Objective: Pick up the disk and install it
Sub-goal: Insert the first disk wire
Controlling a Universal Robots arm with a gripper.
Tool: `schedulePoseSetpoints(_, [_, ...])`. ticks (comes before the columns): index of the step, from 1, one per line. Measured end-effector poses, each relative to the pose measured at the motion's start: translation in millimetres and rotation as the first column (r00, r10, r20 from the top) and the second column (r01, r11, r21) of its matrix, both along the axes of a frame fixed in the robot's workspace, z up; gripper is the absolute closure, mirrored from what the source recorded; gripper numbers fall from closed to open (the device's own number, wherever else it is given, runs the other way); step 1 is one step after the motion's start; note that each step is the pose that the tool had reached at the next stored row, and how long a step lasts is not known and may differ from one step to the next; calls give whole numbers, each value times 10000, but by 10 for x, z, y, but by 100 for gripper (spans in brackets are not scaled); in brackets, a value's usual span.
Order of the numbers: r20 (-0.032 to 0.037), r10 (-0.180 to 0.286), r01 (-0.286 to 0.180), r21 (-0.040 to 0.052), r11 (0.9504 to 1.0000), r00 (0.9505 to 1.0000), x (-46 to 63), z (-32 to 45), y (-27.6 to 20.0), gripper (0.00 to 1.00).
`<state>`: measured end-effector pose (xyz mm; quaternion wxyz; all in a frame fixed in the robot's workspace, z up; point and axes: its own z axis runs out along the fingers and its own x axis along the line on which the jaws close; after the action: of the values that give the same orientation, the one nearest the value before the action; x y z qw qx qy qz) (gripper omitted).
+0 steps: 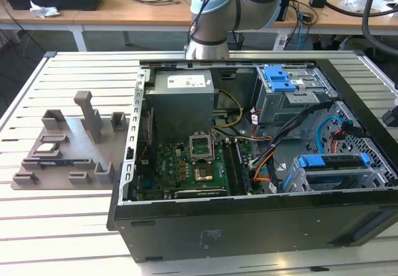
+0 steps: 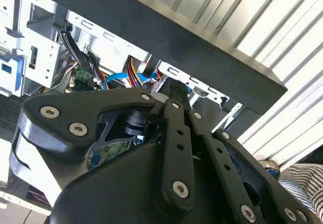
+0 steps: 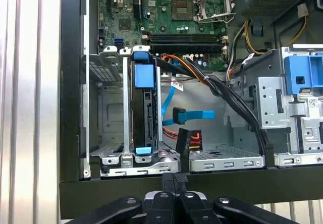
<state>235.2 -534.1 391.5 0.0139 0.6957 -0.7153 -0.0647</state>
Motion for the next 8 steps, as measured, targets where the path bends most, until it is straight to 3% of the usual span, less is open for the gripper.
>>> schedulePoseSetpoints(3, [0, 1, -1, -16, 10000, 10000, -12, -43, 14, 89])
schedulePoseSetpoints(8, [0, 1, -1, -20, 10000, 10000, -177, -111, 49, 89])
